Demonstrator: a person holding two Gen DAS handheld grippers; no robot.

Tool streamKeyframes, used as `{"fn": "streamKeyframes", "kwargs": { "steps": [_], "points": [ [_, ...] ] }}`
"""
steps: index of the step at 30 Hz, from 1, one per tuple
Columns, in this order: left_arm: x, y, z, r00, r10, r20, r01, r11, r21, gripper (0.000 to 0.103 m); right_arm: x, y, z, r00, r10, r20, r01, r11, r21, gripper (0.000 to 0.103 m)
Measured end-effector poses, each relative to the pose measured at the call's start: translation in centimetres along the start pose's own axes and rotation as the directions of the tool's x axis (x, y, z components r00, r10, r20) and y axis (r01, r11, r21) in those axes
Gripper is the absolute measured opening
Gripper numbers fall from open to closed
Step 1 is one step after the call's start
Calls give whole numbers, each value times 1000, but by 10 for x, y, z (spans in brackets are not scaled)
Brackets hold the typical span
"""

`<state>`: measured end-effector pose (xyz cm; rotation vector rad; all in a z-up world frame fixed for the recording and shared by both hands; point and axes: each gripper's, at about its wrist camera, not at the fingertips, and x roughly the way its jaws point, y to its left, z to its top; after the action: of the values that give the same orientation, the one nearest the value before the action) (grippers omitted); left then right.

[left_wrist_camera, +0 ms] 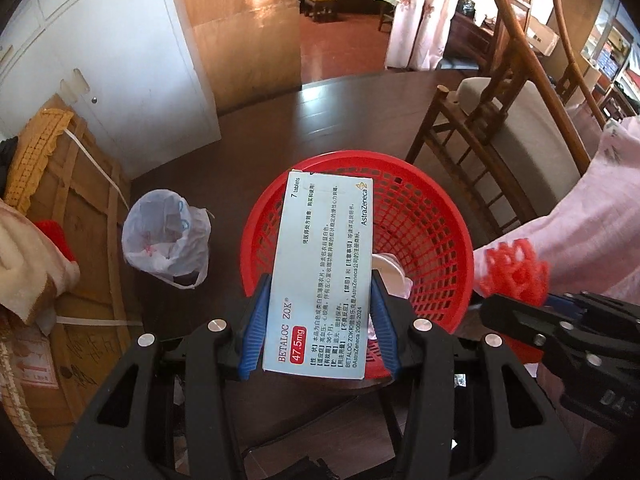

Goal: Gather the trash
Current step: 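Carry the medicine box and red net over the red basket with both tools, then open both tools to drop the box and net into the basket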

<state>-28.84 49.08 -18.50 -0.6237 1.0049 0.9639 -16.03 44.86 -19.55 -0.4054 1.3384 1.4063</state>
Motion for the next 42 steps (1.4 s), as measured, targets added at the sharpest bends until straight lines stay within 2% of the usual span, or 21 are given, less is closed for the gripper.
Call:
{"fn": "streamKeyframes", "kwargs": {
  "steps": [7,15,24,27,31,32,35,38,42],
  "points": [
    [14,4,2,999,-11,-32,10,1000,-25,47,30,-16,12,999,25,-43,-22,997,69,30],
    [30,6,6,995,-63,-75,59,997,-56,47,54,-31,23,997,21,-81,-12,995,104,31],
    [50,5,6,988,-87,-127,75,992,-99,47,69,-44,29,997,29,-78,-15,985,172,33],
    [51,4,7,987,-86,-135,73,992,-98,47,69,-42,30,996,30,-81,-17,986,165,37],
    [49,4,10,986,-99,-137,84,991,-108,49,61,-37,31,998,19,-54,-11,990,144,53],
    [48,5,11,985,-101,-138,85,989,-117,51,59,-36,32,999,20,-48,-13,990,144,54],
    [43,6,11,987,-101,-122,85,988,-129,68,50,-35,32,999,33,-35,-28,990,139,54],
    [35,3,12,992,-88,-95,77,991,-113,73,40,-33,32,999,40,-11,-38,990,137,54],
    [26,5,13,992,-95,-80,85,989,-123,77,27,-31,32,998,53,15,-54,988,145,59]
  ]
}}
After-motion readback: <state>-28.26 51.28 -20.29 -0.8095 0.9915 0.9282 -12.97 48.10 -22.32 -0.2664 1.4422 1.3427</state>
